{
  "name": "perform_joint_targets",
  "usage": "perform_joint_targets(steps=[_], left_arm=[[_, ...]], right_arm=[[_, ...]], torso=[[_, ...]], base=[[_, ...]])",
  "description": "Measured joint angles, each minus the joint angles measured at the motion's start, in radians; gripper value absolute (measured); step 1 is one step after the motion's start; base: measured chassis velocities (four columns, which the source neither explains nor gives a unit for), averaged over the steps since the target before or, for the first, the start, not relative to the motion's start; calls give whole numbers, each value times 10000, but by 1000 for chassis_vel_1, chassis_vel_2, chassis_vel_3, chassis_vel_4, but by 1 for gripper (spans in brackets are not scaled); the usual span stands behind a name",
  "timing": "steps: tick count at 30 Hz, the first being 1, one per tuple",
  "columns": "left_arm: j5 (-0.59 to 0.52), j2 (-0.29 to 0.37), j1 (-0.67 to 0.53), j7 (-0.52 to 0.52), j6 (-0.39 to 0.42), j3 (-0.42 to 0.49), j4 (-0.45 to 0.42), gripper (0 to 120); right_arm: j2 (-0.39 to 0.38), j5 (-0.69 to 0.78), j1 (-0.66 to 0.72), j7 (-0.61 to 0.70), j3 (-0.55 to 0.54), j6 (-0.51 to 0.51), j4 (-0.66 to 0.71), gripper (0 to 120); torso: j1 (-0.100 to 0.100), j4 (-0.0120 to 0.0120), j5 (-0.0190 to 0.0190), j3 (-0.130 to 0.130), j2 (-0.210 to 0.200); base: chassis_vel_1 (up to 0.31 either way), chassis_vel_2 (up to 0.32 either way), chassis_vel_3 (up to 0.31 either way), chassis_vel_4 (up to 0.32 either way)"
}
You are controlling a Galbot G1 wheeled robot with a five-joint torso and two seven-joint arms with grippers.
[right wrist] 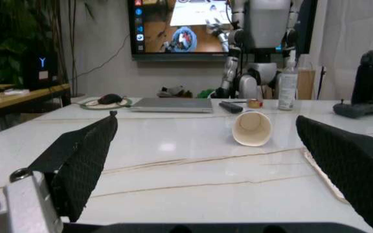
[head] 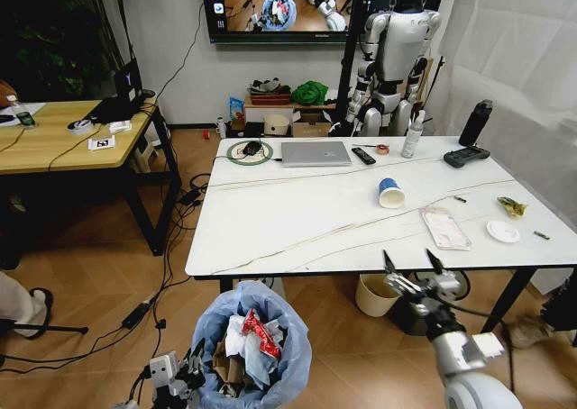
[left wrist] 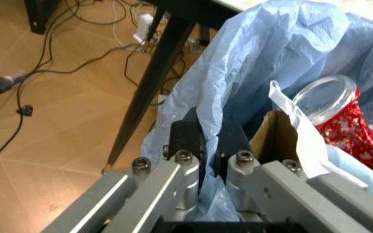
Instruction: Pick up the trash bin and place the trash from the table into it.
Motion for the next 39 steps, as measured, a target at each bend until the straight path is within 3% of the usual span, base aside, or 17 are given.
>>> perform_joint_targets(steps=[8,12,19,39], left_arm=[[-101,296,-102,13,-22,269,127,0],[-157,452,-122,12,-13,364,186,0],[-234,571,-127,5,7,426,259,0],[-41,120,-15,11,-58,468,186,0]], right_arm=[[1313,-594,-296,-766,697,661,-233,100],[1546,-620,-350,-947,875,874,-427,100],[1604,-337,-348,-1162,953,980,-644,100],[1555,421,4,-1400,858,1104,-1095,100]], torso=[[1,0,1,0,0],[2,-1,3,0,0],[1,0,3,0,0],[1,0,3,1,0]], base=[[0,0,0,0],[0,0,0,0],[0,0,0,0],[0,0,0,0]])
